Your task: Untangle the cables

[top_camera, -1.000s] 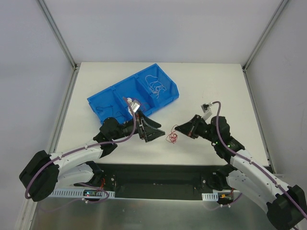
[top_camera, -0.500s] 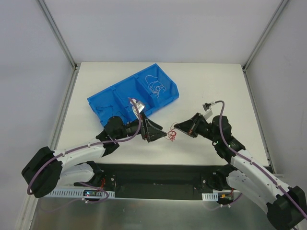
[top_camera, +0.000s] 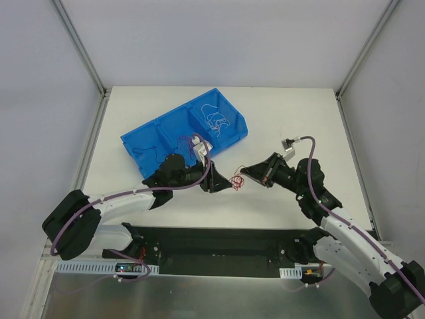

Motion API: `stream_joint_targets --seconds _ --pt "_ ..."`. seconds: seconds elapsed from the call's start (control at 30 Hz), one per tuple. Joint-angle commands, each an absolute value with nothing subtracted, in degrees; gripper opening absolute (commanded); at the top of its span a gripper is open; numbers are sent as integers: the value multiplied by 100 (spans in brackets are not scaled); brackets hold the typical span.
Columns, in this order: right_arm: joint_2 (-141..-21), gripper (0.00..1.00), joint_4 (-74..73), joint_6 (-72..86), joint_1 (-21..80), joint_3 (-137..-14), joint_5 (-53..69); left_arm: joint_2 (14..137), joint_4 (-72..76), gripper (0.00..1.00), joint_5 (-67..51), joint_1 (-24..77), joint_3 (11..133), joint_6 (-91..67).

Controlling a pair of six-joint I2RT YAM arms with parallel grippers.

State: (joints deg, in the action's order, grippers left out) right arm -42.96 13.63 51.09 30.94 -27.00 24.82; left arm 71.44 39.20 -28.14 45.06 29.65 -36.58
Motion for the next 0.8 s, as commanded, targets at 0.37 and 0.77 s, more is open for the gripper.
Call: stream_joint_targets --seconds 0.37,0.77 --pt "-3280 0 -1016 3202 3067 -4085 1102 7076 3473 0 -2576 4544 2997 -3358" --pt "-2373 0 -3673 1029 3067 -5036 -2960 5951 2155 0 -1706 4544 2558 -2883"
